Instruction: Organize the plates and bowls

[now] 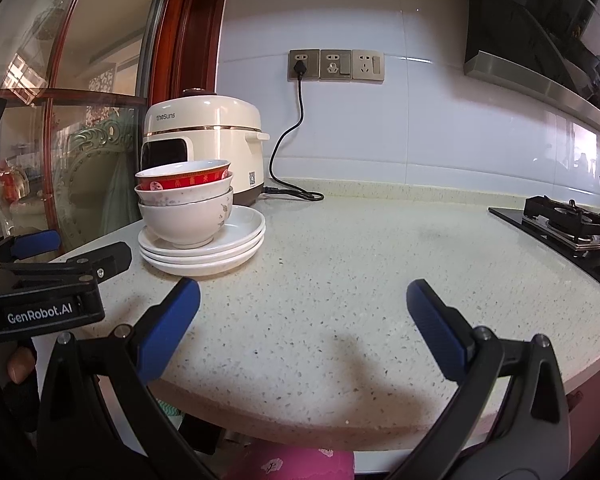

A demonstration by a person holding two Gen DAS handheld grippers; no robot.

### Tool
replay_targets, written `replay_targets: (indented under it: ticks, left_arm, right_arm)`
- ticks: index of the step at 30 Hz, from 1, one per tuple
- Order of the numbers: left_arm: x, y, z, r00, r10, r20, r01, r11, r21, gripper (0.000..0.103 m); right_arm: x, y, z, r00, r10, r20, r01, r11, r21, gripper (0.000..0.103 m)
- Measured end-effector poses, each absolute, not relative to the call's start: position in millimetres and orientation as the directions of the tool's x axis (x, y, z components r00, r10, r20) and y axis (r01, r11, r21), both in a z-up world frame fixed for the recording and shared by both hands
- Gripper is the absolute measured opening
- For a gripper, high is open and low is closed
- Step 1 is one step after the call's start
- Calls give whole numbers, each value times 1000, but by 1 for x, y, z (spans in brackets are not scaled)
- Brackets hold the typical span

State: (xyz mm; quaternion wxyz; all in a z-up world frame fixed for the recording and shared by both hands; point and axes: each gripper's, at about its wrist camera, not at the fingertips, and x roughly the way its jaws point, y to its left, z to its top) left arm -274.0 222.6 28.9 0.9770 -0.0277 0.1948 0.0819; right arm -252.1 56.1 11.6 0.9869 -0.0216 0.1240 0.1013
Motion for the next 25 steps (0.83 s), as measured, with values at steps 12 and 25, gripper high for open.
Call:
replay_targets:
  ticks: [12, 25]
  left_arm:
    - [-274, 223, 30, 912, 147, -382, -170, 985, -26, 103]
    - [-274, 222, 28, 915, 151, -375, -169, 985, -16, 103]
  right_arm:
    - [-251, 56, 10, 944, 204, -259, -214, 977, -10, 103]
    - [-252, 58, 9, 944, 203, -261, -212, 977, -10, 103]
